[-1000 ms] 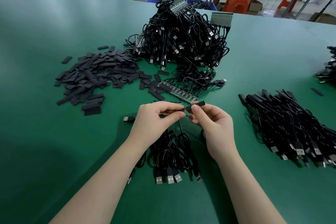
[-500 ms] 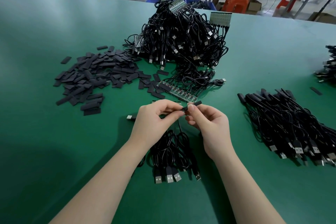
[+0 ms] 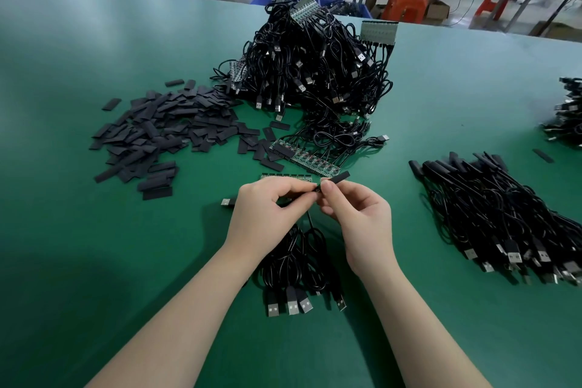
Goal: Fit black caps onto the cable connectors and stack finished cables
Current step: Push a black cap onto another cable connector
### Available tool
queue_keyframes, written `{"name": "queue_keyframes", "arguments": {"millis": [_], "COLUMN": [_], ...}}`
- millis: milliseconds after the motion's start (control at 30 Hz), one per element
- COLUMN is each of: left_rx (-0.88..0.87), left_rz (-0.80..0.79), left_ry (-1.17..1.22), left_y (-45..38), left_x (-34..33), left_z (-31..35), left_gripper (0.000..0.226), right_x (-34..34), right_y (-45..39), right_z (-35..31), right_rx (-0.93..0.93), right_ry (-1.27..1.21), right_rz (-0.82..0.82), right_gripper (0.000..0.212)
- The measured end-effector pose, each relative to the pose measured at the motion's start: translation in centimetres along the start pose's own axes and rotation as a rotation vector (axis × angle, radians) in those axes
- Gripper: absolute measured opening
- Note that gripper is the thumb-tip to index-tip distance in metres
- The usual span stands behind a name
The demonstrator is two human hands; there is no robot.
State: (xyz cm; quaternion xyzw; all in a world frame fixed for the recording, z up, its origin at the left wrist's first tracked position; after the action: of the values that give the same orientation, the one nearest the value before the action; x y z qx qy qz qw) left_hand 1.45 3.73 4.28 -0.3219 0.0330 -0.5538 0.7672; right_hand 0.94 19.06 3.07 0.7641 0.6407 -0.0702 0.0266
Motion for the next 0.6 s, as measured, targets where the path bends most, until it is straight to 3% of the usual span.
{"name": "queue_keyframes", "arguments": {"millis": [600], "left_rx": [-0.073], "left_rz": [0.020], "left_ry": [0.000], "left_y": [0.17], "left_x": [0.34], "left_z": [0.36], "left_gripper": [0.022], "right_x": [-0.41], "right_y": [0.22], "right_z": [0.55], "right_rx": [-0.022], "right_ry": [0.043], "right_rz": [-0.061], "right_gripper": [0.010]}}
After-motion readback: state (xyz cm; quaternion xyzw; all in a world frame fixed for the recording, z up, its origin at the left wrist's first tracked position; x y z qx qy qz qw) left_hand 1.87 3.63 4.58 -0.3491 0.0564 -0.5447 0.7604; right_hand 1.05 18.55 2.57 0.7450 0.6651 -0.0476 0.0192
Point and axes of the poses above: each hand's wrist, its own y-axis away from the middle knuckle, its own x-axis out of the back of the hand, z = x × y, the point moved 4 cm from there along -y, towards the middle knuckle, and after that the axes turned 7 degrees about z, right-handed, at the moved point
